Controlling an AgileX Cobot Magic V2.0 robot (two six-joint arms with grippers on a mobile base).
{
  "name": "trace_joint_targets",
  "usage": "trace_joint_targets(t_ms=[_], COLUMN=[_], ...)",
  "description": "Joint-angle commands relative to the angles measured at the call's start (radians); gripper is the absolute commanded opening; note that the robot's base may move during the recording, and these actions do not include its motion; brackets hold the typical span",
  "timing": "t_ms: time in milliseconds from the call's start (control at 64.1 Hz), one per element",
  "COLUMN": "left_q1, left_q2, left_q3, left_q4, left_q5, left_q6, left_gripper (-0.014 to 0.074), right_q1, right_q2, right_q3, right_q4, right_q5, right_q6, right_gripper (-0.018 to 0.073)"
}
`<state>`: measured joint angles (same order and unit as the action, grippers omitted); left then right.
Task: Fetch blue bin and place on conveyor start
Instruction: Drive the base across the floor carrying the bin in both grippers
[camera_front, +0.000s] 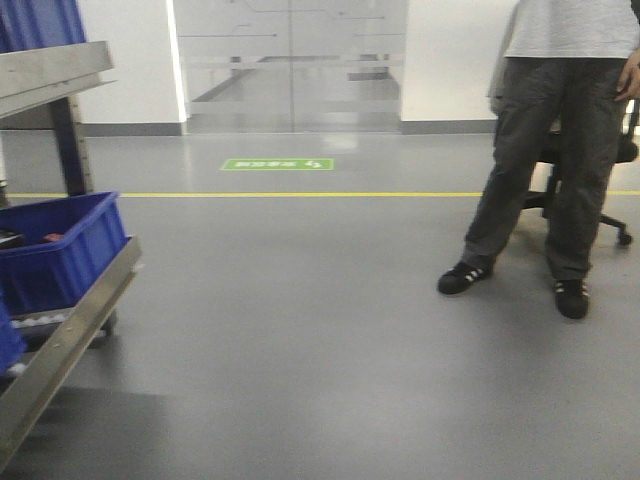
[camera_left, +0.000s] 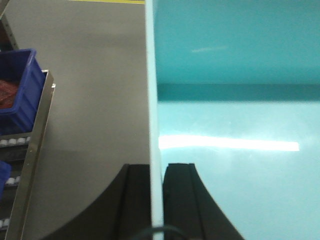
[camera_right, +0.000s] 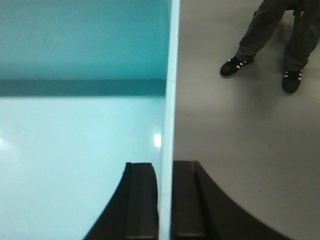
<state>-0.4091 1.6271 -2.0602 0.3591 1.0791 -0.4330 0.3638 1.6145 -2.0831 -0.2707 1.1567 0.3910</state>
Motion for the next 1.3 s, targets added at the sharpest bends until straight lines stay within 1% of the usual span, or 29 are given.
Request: trace_joint_targets(t_ms=[0,1280], left_q1=[-0.005,-0.005], left_q2=[-0.015,-0.015], left_q3=[-0.008,-0.008], left_q4=[0.021,0.021], left_q5=[-0.036,-0.056], left_q6=[0.011,0.011], left_gripper=[-0.0111,-0.0111], right_q1=[0.000,0.000], right_q2=[-0.015,-0.015], right_q3=[-0.012,-0.012], right_q4=[-0.015,-0.015], right_q5=[-0.037,-0.039], right_q6=[-0.009,-0.009], right_gripper=[-0.0162,-0.0162])
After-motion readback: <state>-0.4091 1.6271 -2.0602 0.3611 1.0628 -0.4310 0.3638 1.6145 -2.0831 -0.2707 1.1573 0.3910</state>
